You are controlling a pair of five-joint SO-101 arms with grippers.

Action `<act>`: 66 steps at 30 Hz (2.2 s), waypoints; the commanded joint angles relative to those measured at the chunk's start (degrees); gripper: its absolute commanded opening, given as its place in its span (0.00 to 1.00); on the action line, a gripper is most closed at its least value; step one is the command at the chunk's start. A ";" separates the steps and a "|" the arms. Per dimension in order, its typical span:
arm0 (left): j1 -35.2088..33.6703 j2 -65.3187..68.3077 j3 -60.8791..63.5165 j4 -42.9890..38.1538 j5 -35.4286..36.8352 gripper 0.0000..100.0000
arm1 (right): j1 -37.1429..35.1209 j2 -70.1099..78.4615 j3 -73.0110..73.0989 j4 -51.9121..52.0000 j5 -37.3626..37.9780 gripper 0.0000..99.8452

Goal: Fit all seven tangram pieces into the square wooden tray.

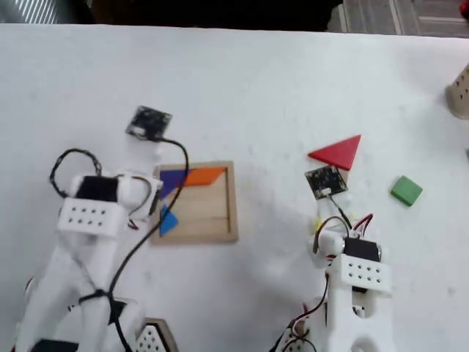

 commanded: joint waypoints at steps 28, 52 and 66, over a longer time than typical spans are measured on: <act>2.15 -10.07 2.81 2.02 6.07 0.21 | -0.40 -1.10 0.00 -0.92 0.26 0.02; 3.38 17.45 2.99 -18.46 6.42 0.18 | -0.40 -1.10 0.00 -0.92 0.62 0.02; 5.32 17.54 5.36 -21.19 6.24 0.15 | -0.40 -1.10 0.00 -0.84 0.62 0.02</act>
